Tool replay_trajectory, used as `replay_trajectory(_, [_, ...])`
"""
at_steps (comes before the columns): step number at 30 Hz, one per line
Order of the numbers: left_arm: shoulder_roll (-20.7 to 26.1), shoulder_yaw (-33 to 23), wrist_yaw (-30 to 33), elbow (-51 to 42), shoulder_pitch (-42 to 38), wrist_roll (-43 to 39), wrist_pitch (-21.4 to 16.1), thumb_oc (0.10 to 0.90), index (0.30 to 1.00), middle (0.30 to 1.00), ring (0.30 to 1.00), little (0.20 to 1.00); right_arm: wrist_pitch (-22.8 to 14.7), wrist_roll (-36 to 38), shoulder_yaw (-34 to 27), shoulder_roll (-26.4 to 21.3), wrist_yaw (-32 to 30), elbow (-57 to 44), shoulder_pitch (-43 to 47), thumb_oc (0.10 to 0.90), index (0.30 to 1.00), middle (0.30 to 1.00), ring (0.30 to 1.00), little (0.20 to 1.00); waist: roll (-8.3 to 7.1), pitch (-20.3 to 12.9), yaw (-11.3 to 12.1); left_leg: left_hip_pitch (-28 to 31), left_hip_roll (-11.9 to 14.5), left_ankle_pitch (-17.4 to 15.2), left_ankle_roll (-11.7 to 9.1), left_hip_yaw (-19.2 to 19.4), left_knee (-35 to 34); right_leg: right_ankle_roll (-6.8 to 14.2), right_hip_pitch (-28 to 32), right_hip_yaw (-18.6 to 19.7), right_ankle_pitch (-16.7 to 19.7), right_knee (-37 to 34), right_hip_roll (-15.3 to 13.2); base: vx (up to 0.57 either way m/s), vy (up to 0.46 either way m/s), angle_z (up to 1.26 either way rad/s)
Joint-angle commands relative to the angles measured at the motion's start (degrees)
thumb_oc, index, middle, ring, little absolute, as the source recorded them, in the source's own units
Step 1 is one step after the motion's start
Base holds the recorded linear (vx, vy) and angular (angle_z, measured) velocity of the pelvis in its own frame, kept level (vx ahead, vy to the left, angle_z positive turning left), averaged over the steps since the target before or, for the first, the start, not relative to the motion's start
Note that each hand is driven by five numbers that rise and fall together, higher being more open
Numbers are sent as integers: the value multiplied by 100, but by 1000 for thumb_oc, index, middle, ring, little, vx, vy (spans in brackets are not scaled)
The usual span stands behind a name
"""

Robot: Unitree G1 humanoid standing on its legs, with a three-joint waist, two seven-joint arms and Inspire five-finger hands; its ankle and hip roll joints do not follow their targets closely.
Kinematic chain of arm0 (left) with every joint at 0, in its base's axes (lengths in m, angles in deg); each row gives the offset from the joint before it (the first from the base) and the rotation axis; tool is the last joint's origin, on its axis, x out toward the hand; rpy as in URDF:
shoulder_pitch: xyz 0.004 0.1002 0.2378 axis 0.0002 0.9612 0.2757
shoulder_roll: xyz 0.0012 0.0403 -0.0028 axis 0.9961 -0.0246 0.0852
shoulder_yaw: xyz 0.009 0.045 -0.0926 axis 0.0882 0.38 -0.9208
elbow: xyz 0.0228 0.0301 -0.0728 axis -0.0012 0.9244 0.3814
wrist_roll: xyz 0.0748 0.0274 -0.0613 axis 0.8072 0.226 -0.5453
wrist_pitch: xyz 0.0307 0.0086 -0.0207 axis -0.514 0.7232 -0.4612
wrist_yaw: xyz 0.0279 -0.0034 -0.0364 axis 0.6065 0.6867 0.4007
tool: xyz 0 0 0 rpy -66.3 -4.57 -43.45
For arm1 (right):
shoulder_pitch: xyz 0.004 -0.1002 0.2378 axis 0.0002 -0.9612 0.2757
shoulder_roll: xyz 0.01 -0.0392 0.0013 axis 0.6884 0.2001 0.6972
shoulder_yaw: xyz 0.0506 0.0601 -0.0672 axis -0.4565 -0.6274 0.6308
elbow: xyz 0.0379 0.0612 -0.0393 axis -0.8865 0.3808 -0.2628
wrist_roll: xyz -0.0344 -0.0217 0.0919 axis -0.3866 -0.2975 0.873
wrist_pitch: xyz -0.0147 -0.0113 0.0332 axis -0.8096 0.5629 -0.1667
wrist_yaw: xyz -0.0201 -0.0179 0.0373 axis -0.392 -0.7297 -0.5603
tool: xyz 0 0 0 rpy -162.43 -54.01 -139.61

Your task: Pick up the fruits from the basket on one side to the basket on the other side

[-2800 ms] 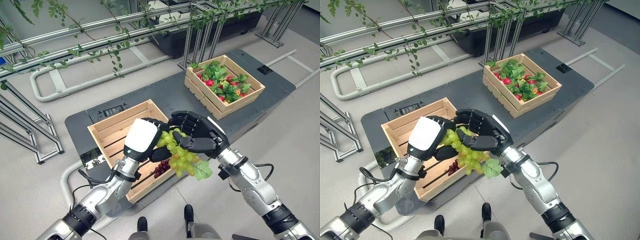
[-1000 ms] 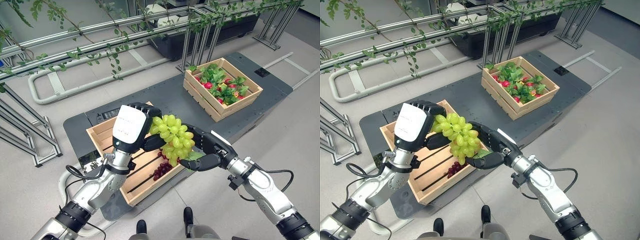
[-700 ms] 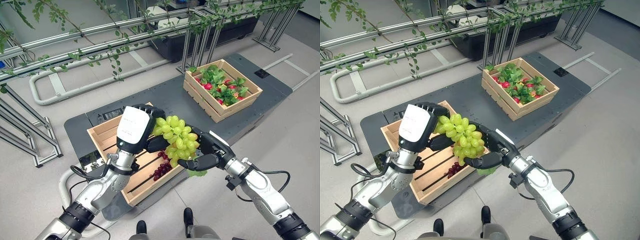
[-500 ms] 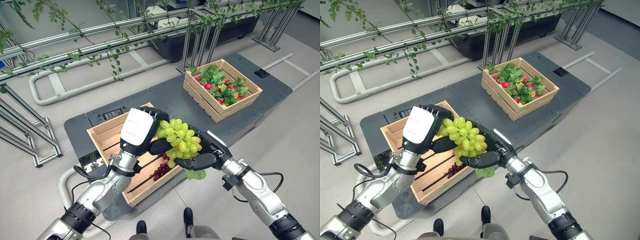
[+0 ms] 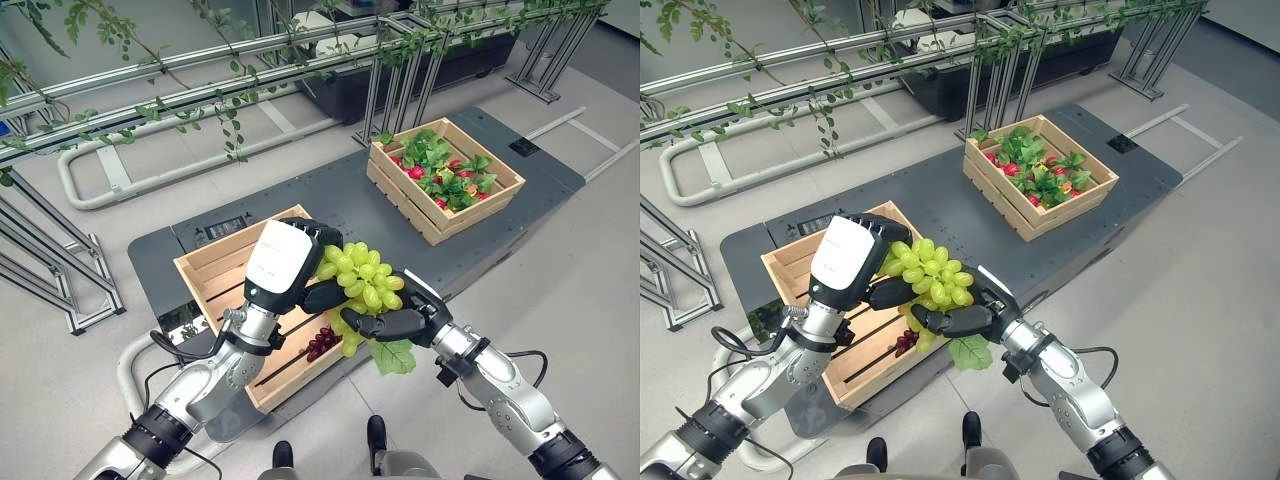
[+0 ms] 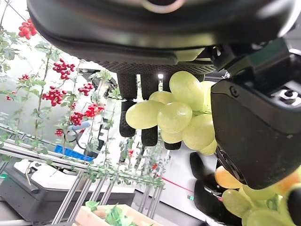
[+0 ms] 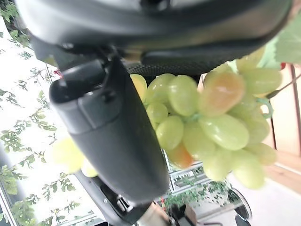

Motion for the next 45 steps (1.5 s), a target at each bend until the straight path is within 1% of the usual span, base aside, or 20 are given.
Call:
replay_trajectory(1, [-124,226,288,-281,-639,-106,-440,400,300,300,300,300,-600,595,-198,234,217,-349,457,400,300,300,300,300,167,-479,-57,41,-79,-358,255,-133,50,143,262,-69,-374,13,-10,0,0,0])
replay_trajectory(8, [-111,157,401,-206,-560,-264,-359,400,300,300,300,300,-732,569,-224,314,5,-229,403,400,300,300,300,300,184,-491,-57,3,-76,-342,246,-135,50,155,207,-53,-343,13,-9,-24,-4,-1])
replay_trajectory(10, [-126,127,423,-196,-535,-327,-303,430,345,345,345,345,-776,610,-245,333,-52,-229,386,400,300,300,300,300,185,-499,-60,-18,-77,-336,244,-146,50,155,184,-43,-336,13,-1,-51,-6,-1])
replay_trajectory(13, [-164,8,573,-56,-489,-684,-201,800,900,900,900,900,-922,762,-391,409,-206,-203,355,400,300,300,300,300,192,-504,-79,-60,-82,-314,238,-147,50,145,117,22,-308,13,50,-68,-1,0])
replay_trajectory(16, [-249,-196,615,0,-354,-1074,-253,800,900,900,900,900,-1021,830,-514,482,-285,-187,303,400,300,300,300,300,196,-476,-66,-72,-100,-300,250,-205,50,131,89,96,-283,13,83,-59,-2,-2])
replay_trajectory(18, [-419,-465,531,140,-159,-1894,-566,800,900,900,900,900,-1114,799,-626,555,-431,-245,267,400,300,300,300,300,189,-472,-28,-126,-127,-294,263,-294,50,106,52,163,-282,13,135,-83,-12,-11])
replay_trajectory(21, [-650,-712,523,260,9,-2687,-774,800,900,900,900,900,-1234,771,-721,661,-581,-270,236,400,300,300,300,300,192,-450,10,-123,-189,-337,288,-455,50,85,73,227,-305,13,196,-47,-1,-24])
replay_trajectory(23, [-883,-987,684,333,157,-3028,-955,800,900,900,900,900,-1255,611,-818,734,-665,-298,230,400,300,300,300,300,185,-451,59,-146,-296,-342,320,-619,50,65,67,316,-292,13,233,-74,45,-26])
replay_trajectory(24, [-998,-1202,770,293,244,-3215,-1062,800,900,900,900,900,-1211,640,-888,724,-691,-354,267,400,300,300,300,300,175,-446,118,-186,-431,-356,359,-814,91,46,70,392,-269,13,250,-67,71,-35])
replay_trajectory(25, [-1014,-1225,773,290,254,-3266,-1069,800,900,900,900,900,-1212,647,-894,724,-700,-362,273,400,300,300,300,300,174,-445,126,-192,-447,-360,364,-834,99,44,71,404,-266,13,251,-72,99,-41])
replay_trajectory(27, [-1260,-1495,748,274,394,-3899,-1315,800,900,900,900,900,-1225,616,-930,803,-690,-329,323,400,300,300,300,300,164,-424,200,-290,-687,-424,442,-1098,271,42,57,593,-192,13,243,-76,157,-46])
replay_trajectory(30, [-1422,-1630,737,167,449,-3997,-1366,800,900,900,900,900,-1275,550,-966,900,-837,-333,359,400,300,300,300,300,165,-393,221,-291,-754,-475,485,-1028,342,66,60,575,-156,13,161,-74,169,-30])
replay_trajectory(32, [-1502,-1655,496,73,431,-4432,-1461,800,900,900,900,900,-1381,474,-1000,988,-978,-359,387,400,300,300,300,300,162,-366,221,-287,-815,-529,515,-938,386,134,14,509,-90,13,51,-126,253,-15])
replay_trajectory(33, [-1588,-1670,72,48,427,-4950,-1596,800,900,900,900,900,-1441,404,-1023,1065,-1047,-380,402,400,300,300,300,300,168,-321,196,-260,-848,-575,544,-801,403,220,-81,467,7,13,-56,-127,246,-14])
replay_trajectory(34, [-1611,-1669,-60,31,422,-5114,-1612,800,900,900,900,900,-1450,389,-1033,1082,-1060,-382,407,400,300,300,300,300,168,-299,188,-253,-857,-588,550,-761,415,247,-106,454,44,13,-86,-147,293,-14])
replay_trajectory(35, [-1665,-1643,-466,-32,410,-5640,-1616,800,900,900,900,900,-1492,364,-1068,1130,-1111,-385,421,400,300,300,300,300,171,-229,164,-231,-890,-618,565,-683,452,326,-192,417,154,34,-168,-87,185,-13])
replay_trajectory(40, [-1760,-1489,-1226,-207,415,-6283,-1577,800,900,900,900,900,-1447,487,-1277,1173,-1022,-490,389,400,300,300,300,300,169,-38,78,-126,-970,-728,579,-445,519,485,-492,276,612,31,-428,-84,197,-29])
replay_trajectory(42, [-1735,-1435,-1361,-281,413,-6379,-1494,800,900,900,900,900,-1460,564,-1335,1151,-966,-522,369,400,300,300,300,300,180,-3,76,-106,-957,-739,592,-330,532,466,-522,103,603,177,-445,-88,124,-44])
replay_trajectory(44, [-1710,-1414,-1474,-329,387,-6422,-1460,800,900,900,900,900,-1518,572,-1345,1125,-915,-556,341,400,300,300,300,300,196,21,102,-118,-922,-725,622,-199,515,418,-559,-119,476,589,-405,-149,105,-65])
replay_trajectory(45, [-1653,-1381,-1485,-343,348,-6425,-1472,800,900,900,900,900,-1590,602,-1331,1065,-823,-535,362,400,300,300,300,300,275,40,121,-137,-844,-620,650,-54,463,337,-542,-373,115,1292,-289,-164,106,-63])
